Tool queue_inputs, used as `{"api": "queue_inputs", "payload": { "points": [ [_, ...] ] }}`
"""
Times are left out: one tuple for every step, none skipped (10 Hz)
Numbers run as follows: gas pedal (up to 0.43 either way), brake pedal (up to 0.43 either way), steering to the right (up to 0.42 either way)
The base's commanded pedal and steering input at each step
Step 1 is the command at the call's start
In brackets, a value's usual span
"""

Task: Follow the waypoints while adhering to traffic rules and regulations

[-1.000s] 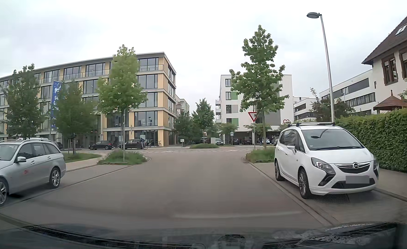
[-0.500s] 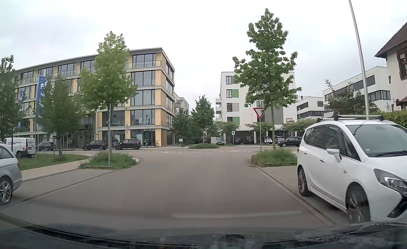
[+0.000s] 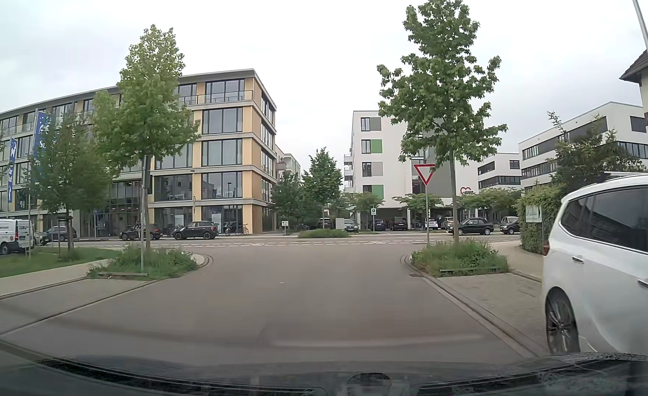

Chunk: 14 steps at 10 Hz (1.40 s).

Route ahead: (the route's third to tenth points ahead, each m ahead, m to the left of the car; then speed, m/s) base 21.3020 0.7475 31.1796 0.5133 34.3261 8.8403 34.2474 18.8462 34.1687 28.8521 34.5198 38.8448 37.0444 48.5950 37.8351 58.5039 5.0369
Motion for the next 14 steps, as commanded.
{"api": "queue_inputs", "payload": {
  "points": [
    [0.039,0.0,-0.003],
    [0.039,0.0,-0.001],
    [0.039,0.0,-0.001],
    [0.039,0.0,-0.001],
    [0.039,0.0,-0.001],
    [0.028,0.0,-0.001],
    [0.02,0.0,-0.001],
    [0.008,0.0,-0.001],
    [0.0,0.0,0.0],
    [0.0,0.0,0.0],
    [0.0,0.0,0.0],
    [0.0,0.0,0.0],
    [0.0,0.0,0.002],
    [0.0,0.0,0.004]
  ]
}}
